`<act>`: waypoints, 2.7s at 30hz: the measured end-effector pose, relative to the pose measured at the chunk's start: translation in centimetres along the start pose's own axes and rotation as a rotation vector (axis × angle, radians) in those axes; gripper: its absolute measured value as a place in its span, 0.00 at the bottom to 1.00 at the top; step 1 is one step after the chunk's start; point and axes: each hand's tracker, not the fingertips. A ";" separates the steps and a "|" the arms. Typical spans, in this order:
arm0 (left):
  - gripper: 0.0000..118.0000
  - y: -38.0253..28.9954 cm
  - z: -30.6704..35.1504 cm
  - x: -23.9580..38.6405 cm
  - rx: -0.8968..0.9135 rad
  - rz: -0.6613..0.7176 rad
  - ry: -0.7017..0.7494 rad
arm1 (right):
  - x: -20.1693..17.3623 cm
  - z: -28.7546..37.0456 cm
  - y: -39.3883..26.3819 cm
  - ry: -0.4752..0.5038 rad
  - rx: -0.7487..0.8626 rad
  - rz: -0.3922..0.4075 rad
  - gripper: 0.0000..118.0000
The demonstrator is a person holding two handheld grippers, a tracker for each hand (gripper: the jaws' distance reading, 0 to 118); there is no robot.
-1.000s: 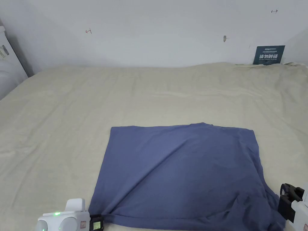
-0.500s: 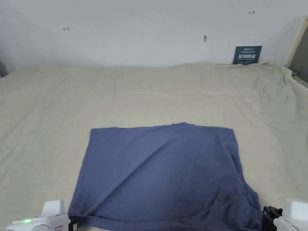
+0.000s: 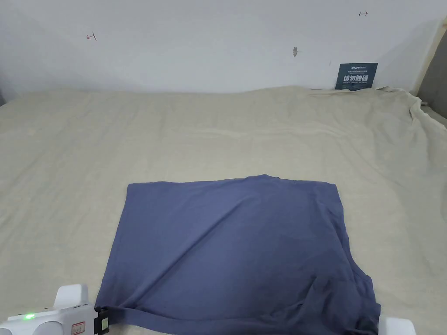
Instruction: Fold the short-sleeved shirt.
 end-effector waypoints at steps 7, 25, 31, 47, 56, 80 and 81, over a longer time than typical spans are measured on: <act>0.03 0.0 0.1 -0.6 0.007 0.020 -0.006 | -1.3 1.8 0.3 0.032 0.002 0.026 0.03; 0.03 8.2 -0.5 -0.6 0.098 0.010 -0.016 | -0.3 1.5 13.7 0.076 0.213 0.104 0.03; 0.03 11.9 -4.1 0.3 0.072 -0.050 0.017 | 0.7 -3.1 18.3 0.076 0.190 0.131 0.03; 0.03 14.6 -13.7 1.6 -0.072 -0.114 0.101 | -0.8 -14.2 19.4 0.001 -0.035 0.070 0.04; 0.92 15.5 -9.7 2.3 -0.024 -0.058 0.086 | -2.5 -8.4 19.6 0.000 0.070 0.047 0.83; 0.01 6.6 6.7 2.9 0.408 -0.010 -0.112 | -1.7 10.3 11.7 0.065 0.515 0.087 0.00; 0.00 6.4 6.7 2.8 0.405 0.000 -0.112 | -1.6 10.2 11.6 0.074 0.515 0.085 0.00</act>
